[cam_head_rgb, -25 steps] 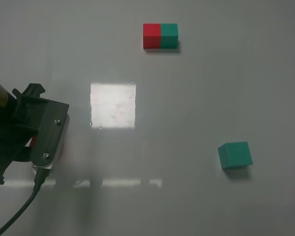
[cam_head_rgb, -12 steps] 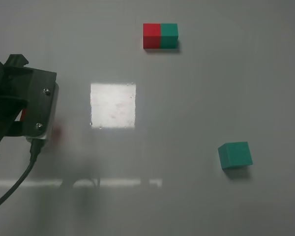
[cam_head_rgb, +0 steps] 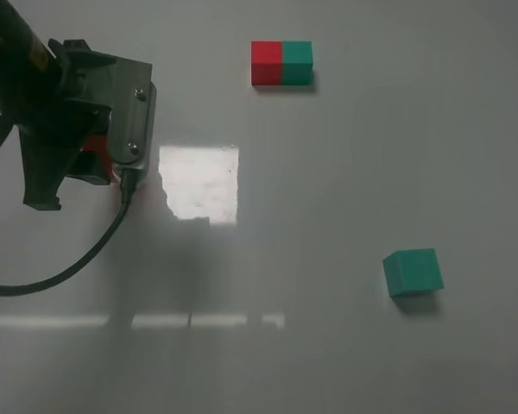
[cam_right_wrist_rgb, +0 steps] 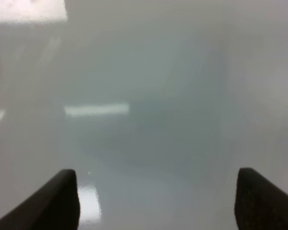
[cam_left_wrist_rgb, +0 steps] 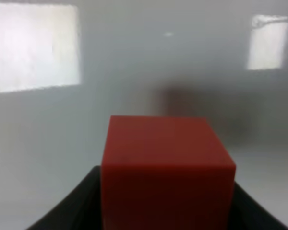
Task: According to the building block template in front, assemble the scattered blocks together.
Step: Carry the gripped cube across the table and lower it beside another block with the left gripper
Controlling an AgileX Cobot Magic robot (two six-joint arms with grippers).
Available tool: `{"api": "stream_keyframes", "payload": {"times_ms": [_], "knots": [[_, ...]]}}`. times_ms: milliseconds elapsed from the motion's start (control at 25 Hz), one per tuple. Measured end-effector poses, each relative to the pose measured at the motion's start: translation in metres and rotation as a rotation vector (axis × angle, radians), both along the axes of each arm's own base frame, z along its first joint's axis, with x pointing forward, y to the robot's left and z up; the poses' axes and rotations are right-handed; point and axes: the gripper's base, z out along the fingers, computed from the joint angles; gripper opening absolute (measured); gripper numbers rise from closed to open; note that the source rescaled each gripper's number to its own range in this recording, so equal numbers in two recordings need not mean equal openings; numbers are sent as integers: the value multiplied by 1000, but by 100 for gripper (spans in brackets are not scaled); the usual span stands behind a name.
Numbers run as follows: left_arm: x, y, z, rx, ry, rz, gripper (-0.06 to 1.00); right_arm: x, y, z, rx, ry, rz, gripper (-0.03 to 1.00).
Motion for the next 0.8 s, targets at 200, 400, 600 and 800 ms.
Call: {"api": "stream_keyframes", "payload": {"times_ms": [200,400,600,800], "knots": [[12,-32,-1,21,-1,-42,1,0,0,0,0,0,0,73],[11,-49,-8,19,9,-50,1,0,0,0,0,0,0,73],[12,-54,-13,15,21,-26,1,0,0,0,0,0,0,73],[13,-57,-14,-4,20,-14,1,0,0,0,0,0,0,74]]}}
